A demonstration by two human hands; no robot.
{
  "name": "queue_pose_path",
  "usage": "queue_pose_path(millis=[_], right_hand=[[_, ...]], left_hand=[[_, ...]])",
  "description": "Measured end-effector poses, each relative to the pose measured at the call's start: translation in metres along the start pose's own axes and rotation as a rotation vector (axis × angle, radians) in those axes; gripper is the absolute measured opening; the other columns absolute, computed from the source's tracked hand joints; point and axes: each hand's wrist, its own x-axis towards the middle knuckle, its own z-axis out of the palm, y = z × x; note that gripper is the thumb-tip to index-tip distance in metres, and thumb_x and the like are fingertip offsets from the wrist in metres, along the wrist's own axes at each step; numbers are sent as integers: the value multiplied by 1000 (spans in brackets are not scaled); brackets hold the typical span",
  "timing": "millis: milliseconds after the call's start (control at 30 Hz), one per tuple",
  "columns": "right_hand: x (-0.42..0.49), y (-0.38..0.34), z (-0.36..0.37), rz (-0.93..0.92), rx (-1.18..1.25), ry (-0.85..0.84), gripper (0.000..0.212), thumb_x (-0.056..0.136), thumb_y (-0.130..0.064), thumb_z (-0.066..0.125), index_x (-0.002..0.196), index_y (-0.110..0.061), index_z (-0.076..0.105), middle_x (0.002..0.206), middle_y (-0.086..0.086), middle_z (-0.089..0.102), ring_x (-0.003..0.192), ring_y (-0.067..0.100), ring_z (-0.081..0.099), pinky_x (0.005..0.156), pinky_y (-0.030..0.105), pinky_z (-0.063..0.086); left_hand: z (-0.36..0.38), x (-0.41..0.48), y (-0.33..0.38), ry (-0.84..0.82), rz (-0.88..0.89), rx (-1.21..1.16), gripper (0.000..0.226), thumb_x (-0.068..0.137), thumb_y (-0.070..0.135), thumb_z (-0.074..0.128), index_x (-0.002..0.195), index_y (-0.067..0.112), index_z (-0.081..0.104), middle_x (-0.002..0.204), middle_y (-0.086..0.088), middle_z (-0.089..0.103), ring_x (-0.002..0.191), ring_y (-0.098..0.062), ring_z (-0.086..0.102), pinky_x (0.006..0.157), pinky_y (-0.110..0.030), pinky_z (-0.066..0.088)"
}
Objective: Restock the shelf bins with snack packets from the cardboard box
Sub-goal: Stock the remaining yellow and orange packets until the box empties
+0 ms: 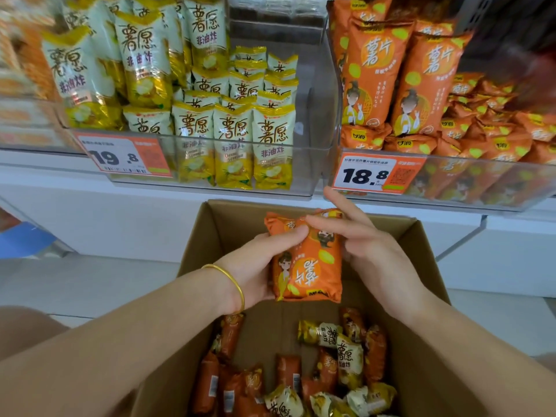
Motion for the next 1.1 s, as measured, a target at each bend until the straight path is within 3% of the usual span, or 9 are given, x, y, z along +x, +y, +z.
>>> queue_pose_path(millis=[100,200,267,367,500,633,767,933,1100], right_hand=[[-6,-4,10,24,-52,109,50,86,-40,56,134,-50,46,152,-26,25,140,-4,24,106,21,37],[-7,-9,14,134,25,135,73,86,-36,67,144,-50,24,139,-33,37,126,-10,42,98,20,44],[-2,-16,7,222,-6,115,76,77,-35,68,143,-40,31,130,-26,48,110,-11,54,86,14,49],[1,-21,-5,326,-11,92,61,71,-31,78,126,-29,51,112,-3,65,95,8,65,72,25,55],[3,-19,-17,416,431,257,64,64,-4,76,121,-26,59,107,7,61,88,21,69,66,37,57],[1,-19,-15,444,703,320,51,65,-1,69,114,-15,63,116,11,64,102,29,68,77,45,59],[-3,-11,-4,544,519,220,49,60,-7,77,106,-12,59,107,11,69,90,23,71,77,38,59],[-6,-15,-5,574,269,15,60,66,-16,81,119,-12,53,106,3,70,91,17,69,76,31,57],[-6,-27,-12,552,334,-78,74,64,-11,76,130,-26,46,128,2,60,112,18,63,95,43,52]], left_hand=[[-2,3,-4,46,124,81,85,60,46,81,133,21,46,119,-2,67,106,-21,66,91,-44,53],[-2,2,-7,108,220,167,100,55,45,84,139,24,34,122,2,64,105,-16,66,93,-43,52],[-3,-1,-7,155,264,189,95,59,40,82,139,23,32,120,4,64,103,-13,66,93,-40,52],[-1,0,-5,213,271,198,91,64,40,83,138,23,32,120,3,63,106,-15,64,97,-41,50],[1,5,-5,320,210,27,56,87,31,62,135,16,37,118,-7,62,103,-24,64,93,-45,51],[6,9,-4,319,193,-117,50,93,40,50,136,17,39,124,-8,60,103,-20,62,80,-37,52],[5,7,-1,256,234,-201,73,82,60,53,140,18,39,131,-11,58,114,-25,60,97,-47,48],[1,3,2,253,354,94,58,86,57,51,132,22,42,122,1,62,107,-15,63,95,-36,49],[1,1,-13,116,355,401,75,57,86,49,119,47,34,123,18,55,104,4,61,97,-30,48]])
